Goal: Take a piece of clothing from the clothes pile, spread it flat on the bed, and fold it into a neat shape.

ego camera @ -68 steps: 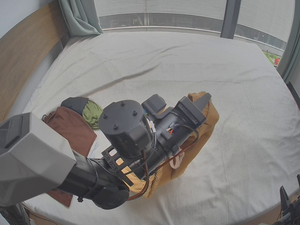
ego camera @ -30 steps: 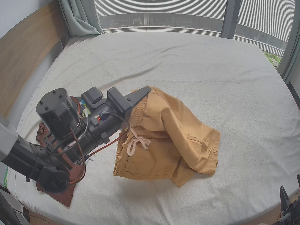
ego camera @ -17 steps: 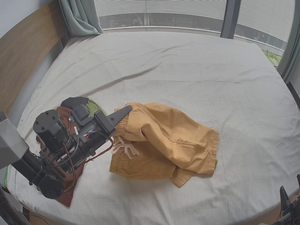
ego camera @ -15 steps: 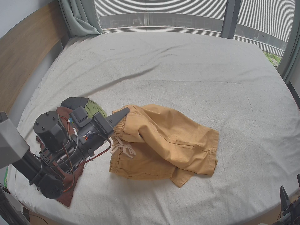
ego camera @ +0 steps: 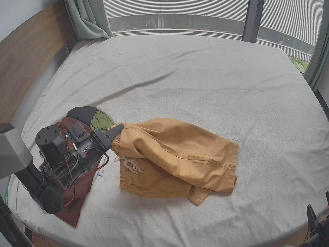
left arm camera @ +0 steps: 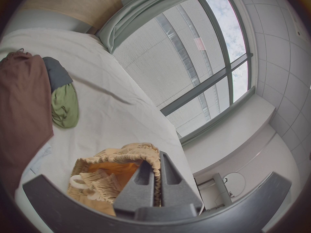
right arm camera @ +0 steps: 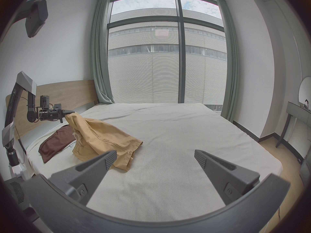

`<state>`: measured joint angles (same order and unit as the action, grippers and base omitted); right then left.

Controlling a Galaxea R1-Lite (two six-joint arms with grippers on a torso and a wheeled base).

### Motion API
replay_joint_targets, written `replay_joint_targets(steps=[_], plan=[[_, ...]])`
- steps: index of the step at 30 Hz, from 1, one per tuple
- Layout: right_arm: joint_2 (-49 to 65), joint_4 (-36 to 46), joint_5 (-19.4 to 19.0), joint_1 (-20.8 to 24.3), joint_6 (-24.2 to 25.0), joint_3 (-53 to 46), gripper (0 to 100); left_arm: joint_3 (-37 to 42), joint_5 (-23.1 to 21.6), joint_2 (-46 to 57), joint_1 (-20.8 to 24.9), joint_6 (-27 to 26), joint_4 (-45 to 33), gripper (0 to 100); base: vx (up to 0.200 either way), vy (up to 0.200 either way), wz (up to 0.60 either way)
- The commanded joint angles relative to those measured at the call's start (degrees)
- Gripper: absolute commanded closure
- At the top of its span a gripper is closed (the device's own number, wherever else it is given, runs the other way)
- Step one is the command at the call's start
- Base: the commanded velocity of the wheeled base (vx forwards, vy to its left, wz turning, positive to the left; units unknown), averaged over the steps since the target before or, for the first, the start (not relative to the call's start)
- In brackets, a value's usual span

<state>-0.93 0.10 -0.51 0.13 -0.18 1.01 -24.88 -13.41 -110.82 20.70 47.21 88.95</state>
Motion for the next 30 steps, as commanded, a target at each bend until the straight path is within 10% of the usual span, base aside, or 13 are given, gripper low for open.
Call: replay_joint_targets(steps=[1, 30], plan=[[0.93, -0.01, -0.02, 0.04, -0.08, -1.01, 0, 0.10, 0.05, -2.20, -2.33, -1.07, 0.08, 100, 0.000, 0.000, 0.00], [0.93, -0.01, -0.02, 0.04, -0.26, -1.01, 0, 0.71, -2.32, -10.73, -12.44, -12.06, 0.08, 100, 0.000, 0.000, 0.00]])
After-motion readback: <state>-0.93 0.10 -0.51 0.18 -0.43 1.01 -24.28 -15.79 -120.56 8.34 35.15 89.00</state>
